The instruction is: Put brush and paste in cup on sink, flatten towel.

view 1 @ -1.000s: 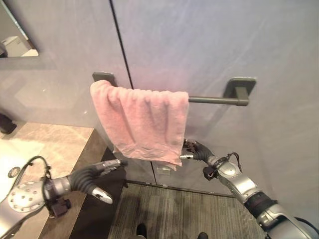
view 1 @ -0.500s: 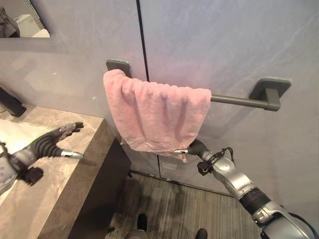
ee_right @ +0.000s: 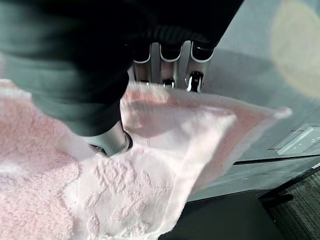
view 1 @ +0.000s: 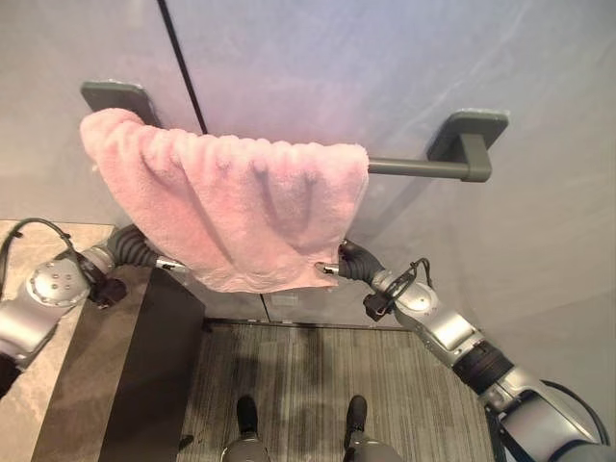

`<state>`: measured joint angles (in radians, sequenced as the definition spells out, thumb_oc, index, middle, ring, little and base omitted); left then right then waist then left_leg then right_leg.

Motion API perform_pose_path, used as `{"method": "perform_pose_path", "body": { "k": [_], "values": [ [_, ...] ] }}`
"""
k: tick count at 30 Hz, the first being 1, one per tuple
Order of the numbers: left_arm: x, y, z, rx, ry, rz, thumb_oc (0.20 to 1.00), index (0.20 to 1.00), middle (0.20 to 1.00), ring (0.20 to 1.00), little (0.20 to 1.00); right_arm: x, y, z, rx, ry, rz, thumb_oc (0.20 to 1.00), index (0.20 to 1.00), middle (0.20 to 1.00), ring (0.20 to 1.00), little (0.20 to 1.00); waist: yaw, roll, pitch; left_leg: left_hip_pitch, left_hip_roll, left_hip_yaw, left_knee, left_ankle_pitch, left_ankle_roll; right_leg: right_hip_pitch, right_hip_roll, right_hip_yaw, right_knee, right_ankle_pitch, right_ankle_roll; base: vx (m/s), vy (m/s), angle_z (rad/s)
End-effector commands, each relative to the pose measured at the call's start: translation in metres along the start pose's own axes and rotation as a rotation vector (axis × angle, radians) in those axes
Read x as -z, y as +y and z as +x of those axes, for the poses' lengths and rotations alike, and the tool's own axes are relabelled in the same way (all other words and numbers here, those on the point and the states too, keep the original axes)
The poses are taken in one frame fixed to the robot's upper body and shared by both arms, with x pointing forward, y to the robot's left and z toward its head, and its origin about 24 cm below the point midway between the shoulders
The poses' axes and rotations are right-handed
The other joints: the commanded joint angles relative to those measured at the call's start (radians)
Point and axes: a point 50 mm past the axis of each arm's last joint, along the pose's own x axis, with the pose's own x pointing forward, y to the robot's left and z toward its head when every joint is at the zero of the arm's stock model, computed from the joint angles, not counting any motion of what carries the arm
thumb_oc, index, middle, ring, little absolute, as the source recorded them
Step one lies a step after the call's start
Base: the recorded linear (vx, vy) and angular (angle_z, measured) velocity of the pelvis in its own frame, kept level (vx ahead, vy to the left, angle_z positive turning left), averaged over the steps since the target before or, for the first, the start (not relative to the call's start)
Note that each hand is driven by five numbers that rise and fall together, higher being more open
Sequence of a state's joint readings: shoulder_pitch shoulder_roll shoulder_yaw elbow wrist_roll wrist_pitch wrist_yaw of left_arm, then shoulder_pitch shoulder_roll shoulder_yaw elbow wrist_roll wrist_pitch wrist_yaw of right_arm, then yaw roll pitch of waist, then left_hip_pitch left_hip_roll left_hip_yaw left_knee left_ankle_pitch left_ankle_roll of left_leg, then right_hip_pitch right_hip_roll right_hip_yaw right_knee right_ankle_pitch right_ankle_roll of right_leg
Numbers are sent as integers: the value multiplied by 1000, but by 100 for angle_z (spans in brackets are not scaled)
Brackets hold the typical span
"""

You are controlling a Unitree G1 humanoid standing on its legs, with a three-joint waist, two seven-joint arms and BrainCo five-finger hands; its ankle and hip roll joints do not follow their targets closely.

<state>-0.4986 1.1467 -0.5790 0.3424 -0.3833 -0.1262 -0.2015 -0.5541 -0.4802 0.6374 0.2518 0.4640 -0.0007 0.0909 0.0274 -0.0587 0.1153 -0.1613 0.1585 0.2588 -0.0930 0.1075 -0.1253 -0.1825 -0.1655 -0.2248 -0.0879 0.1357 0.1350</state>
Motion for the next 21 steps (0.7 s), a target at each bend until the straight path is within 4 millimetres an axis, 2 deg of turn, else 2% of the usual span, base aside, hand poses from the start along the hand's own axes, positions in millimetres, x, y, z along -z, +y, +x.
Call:
{"method": "perform_pose_path", "body": {
  "k": [1,2,3,4,8,11,12,13,14,15,16,17,18,19,20,21],
  "values": [
    [-18,21,5,-117,-78,-46,200,200,200,200,200,-42,13,21,-44,-164,19,200,200,200,200,200,-3,-32,-2,-20,8,-43,6,-8,-2,-20,-117,11,1,75,109,72,3,-15],
    [-22,6,3,-61,-117,-64,200,200,200,200,200,-40,18,24,-45,-161,50,200,200,200,200,200,-4,-34,-10,-3,12,-36,6,-15,-3,-11,-116,20,1,67,109,56,3,-18],
    [-22,6,3,-61,-117,-65,200,200,200,200,200,-40,18,24,-45,-161,50,200,200,200,200,200,-5,-34,-10,-3,13,-36,6,-15,-3,-11,-116,20,1,67,109,112,-9,-13],
    [-17,-5,1,-42,-119,-112,200,200,200,200,200,-35,24,24,-60,-152,83,200,200,200,200,200,-3,-35,-18,16,13,-30,6,-22,-3,1,-114,23,1,60,106,53,-11,-7],
    [-10,-21,-8,-45,-138,-214,200,200,200,200,200,-25,34,18,-92,-136,140,200,200,200,200,200,3,-30,-37,54,16,-21,6,-34,-4,35,-113,21,1,43,100,80,-20,-8],
    [-10,-23,-20,-97,-179,-278,200,200,200,200,200,-27,32,14,-80,-151,142,200,200,200,200,200,6,-26,-44,76,17,-17,6,-39,-5,54,-112,19,1,36,98,58,-14,-3],
    [-8,-20,-38,-245,-244,-417,200,200,200,200,200,-54,18,-4,-55,-277,6,200,200,200,200,200,7,-27,-50,97,22,-11,6,-46,-6,71,-110,17,1,28,96,63,-8,-2],
    [-7,-21,-38,-246,-243,-418,200,200,200,200,200,-54,19,-4,-56,-276,6,200,200,200,200,200,4,-27,-54,92,22,-11,6,-44,-6,67,-110,17,1,30,96,78,-15,-11],
    [-4,-30,-49,-294,-272,-509,200,200,200,200,200,-67,8,-30,-26,-365,-51,200,200,200,200,200,-2,-28,-59,103,25,-7,6,-47,-5,79,-109,12,1,23,94,0,0,0],
    [-4,-30,-49,-294,-271,-509,200,200,200,200,200,-67,8,-30,-26,-364,-51,200,200,200,200,200,-2,-28,-60,102,26,-7,6,-47,-5,79,-109,12,1,23,94,68,-18,8],
    [-21,-25,-68,-317,-366,-451,200,200,200,200,200,-76,-5,-59,29,-446,-48,200,200,200,200,200,-8,-25,-62,113,28,-10,6,-53,-5,96,-109,0,1,16,95,26,-7,6],
    [-21,-25,-68,-317,-365,-452,200,200,200,200,200,-76,-5,-59,28,-445,-48,200,200,200,200,200,-9,-26,-65,110,28,-10,6,-50,-4,93,-110,0,1,18,95,37,7,-1],
    [-30,-22,-80,-350,-451,-503,200,200,200,200,200,-84,-7,-82,41,-526,-9,200,200,200,200,200,-15,-24,-67,110,27,-12,6,-51,-4,97,-113,-5,1,14,96,5,15,-6],
    [-30,-23,-80,-349,-450,-504,200,200,200,200,200,-83,-6,-82,41,-524,-8,200,200,200,200,200,-15,-24,-70,108,27,-12,6,-50,-4,96,-113,-6,1,14,96,10,26,6],
    [-47,-25,-91,-352,-603,-609,200,200,200,200,200,-93,-2,-106,5,-642,75,200,200,200,200,200,-20,-22,-70,106,24,-16,6,-52,-2,96,-115,-11,1,12,96,-1,11,3],
    [-50,-39,-86,-253,-645,-731,200,200,200,200,200,-92,7,-113,-79,-662,163,200,200,200,200,200,-23,-20,-66,105,24,-20,6,-56,-2,97,-115,-13,1,8,95,-9,12,4]
  ]
}}
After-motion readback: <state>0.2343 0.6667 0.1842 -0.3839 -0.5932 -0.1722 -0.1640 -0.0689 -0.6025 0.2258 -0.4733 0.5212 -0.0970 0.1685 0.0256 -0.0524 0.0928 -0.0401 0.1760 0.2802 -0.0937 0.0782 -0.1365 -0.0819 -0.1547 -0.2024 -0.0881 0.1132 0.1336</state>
